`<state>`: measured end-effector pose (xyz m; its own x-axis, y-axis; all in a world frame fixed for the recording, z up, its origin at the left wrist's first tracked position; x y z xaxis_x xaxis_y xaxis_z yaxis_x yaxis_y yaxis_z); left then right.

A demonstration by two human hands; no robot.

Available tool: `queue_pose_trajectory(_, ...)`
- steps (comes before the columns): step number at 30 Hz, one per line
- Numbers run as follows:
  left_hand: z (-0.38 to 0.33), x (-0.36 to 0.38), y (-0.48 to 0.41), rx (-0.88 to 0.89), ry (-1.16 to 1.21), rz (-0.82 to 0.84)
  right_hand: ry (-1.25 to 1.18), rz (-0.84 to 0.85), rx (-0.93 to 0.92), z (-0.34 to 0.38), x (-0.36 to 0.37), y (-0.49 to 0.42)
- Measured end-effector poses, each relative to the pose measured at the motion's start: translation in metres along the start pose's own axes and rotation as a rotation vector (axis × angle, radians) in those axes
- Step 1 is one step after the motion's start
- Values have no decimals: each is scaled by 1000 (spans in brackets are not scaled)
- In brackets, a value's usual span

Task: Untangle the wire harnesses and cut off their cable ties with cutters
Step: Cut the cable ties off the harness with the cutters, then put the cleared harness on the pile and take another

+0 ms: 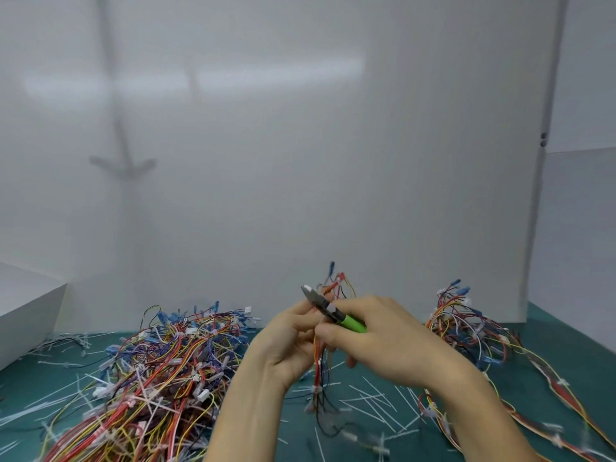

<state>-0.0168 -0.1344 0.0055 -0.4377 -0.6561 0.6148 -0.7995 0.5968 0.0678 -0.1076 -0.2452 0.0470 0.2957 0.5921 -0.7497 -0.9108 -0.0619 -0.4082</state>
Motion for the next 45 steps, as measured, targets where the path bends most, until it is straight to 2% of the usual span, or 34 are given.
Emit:
queue_pose_trajectory(4, -16, 0, 9, 107, -7, 54, -218, -224, 63, -2, -5, -3)
queue_pose_trajectory(8, -30, 1, 21, 229, -181, 69, -334, -462, 265, -20, -7, -8)
queue_pose_trajectory(10, -37, 4, 29, 296, -277, 58, -182, -404, 371, -37, -2, -9)
queue_pose_trajectory(13, -44, 11, 39, 356, -325, 61, 165, -178, 518, -71, 21, -10)
queue_pose_trajectory(16, -47, 14, 44, 388, -370, 53, 350, -2, 650, -103, 55, -7)
queue_pose_trajectory(21, -48, 16, 48, 410, -460, 41, 619, 226, 708, -127, 98, 4)
queue_pose_trajectory(26, -47, 17, 50, 441, -521, 52, 714, 222, 609, -130, 116, 6)
queue_pose_trajectory(32, -46, 20, 50, 454, -550, 68, 712, 180, 601, -128, 115, 6)
queue_pose_trajectory(34, -45, 20, 50, 454, -563, 77, 610, 99, 575, -123, 107, 2)
queue_pose_trajectory(36, -45, 20, 50, 455, -574, 98, 351, -104, 542, -113, 89, -7)
queue_pose_trajectory(38, -44, 19, 50, 457, -585, 138, -183, -301, 568, -101, 67, -17)
queue_pose_trajectory(39, -44, 19, 50, 457, -602, 167, -490, -335, 593, -94, 58, -20)
queue_pose_trajectory(41, -41, 20, 51, 452, -663, 250, -998, -280, 584, -78, 44, -21)
queue_pose_trajectory(42, -40, 21, 52, 443, -711, 304, -1168, -214, 556, -71, 36, -20)
queue_pose_trajectory(45, -36, 24, 57, 396, -919, 465, -1484, -100, 418, -56, 11, -16)
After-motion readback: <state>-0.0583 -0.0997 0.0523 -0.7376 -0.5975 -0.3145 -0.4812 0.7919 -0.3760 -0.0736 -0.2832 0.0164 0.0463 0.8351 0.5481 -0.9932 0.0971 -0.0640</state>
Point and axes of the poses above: each hand's wrist, its own y-axis away from the middle knuckle, its own x-axis out of the palm, z = x × y, the point moved 2 cm from there along -y, towards the middle knuckle, and after that the axes turned 2 degrees about -z, right-handed, at the moved point
